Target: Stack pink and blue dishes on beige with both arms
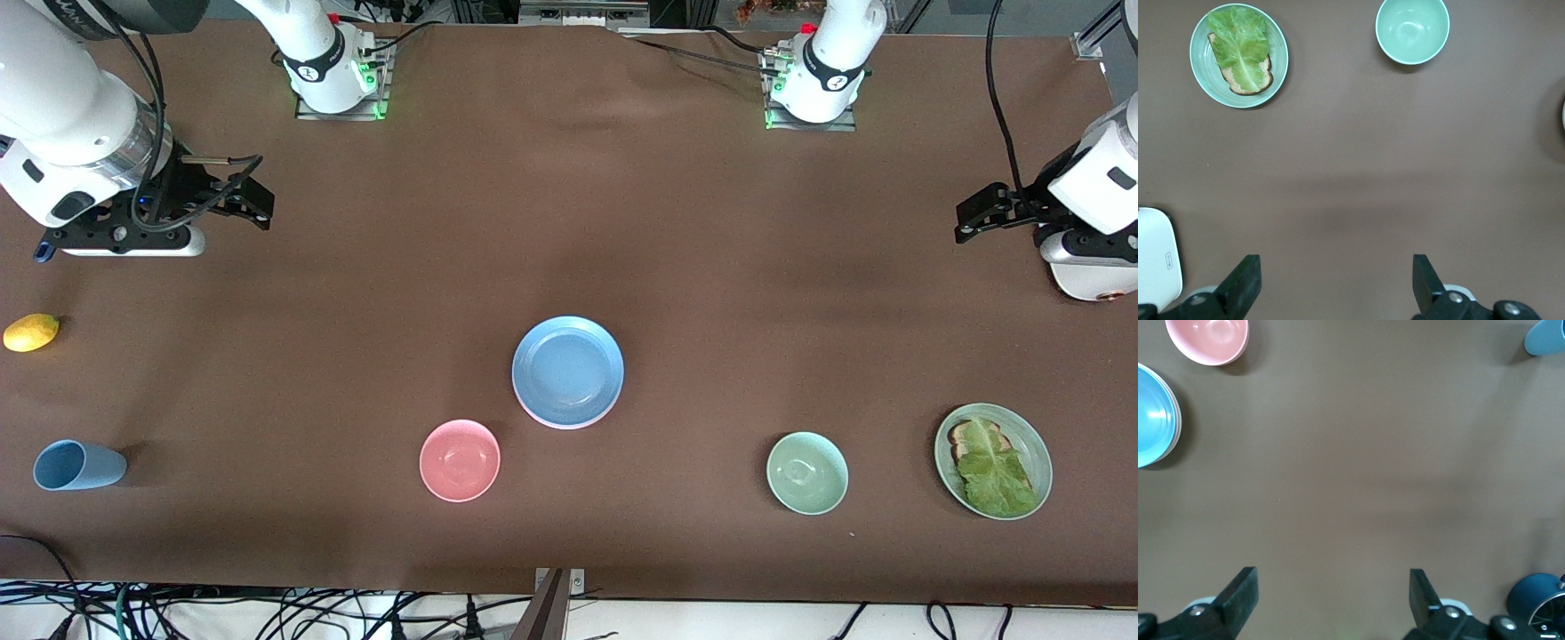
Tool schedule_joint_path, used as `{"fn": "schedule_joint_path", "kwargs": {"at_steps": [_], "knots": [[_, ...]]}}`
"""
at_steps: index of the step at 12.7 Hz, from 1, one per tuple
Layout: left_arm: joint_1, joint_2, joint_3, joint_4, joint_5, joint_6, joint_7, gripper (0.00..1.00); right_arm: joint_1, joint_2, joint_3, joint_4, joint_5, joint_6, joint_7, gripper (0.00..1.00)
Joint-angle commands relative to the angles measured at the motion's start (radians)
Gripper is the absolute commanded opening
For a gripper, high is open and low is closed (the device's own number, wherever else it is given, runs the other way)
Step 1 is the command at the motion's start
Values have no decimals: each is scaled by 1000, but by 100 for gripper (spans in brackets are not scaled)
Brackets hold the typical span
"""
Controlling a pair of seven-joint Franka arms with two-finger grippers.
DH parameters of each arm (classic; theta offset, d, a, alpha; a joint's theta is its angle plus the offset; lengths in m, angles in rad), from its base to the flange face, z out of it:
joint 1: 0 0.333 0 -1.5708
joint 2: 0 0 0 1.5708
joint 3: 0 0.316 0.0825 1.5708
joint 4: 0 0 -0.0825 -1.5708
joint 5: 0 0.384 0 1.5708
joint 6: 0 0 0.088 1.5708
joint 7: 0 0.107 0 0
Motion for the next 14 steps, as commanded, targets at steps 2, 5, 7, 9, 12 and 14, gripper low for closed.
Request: {"fn": "schedule_joint_path", "kwargs": {"at_steps": [2, 5, 7, 9, 12, 14], "knots": [[-4, -3, 3, 2, 30, 3, 7, 100, -3, -3, 4, 12, 10, -27, 0, 100], [-3, -6, 3, 3, 30, 1, 5, 100, -6, -3, -2, 11, 10, -23, 3, 100], [-3, -5, 3, 3, 30, 3, 7, 100, -9, -2, -4, 12, 10, 9, 10, 100], [-3, -5, 2, 3, 30, 3, 5, 100, -10, -2, -4, 12, 10, 25, 16, 100], [-3, -5, 3, 3, 30, 3, 5, 100, -13, -6, -5, 12, 39, 20, 18, 100], [-3, -5, 3, 3, 30, 3, 5, 100, -13, -5, -5, 12, 41, 19, 18, 100]]}}
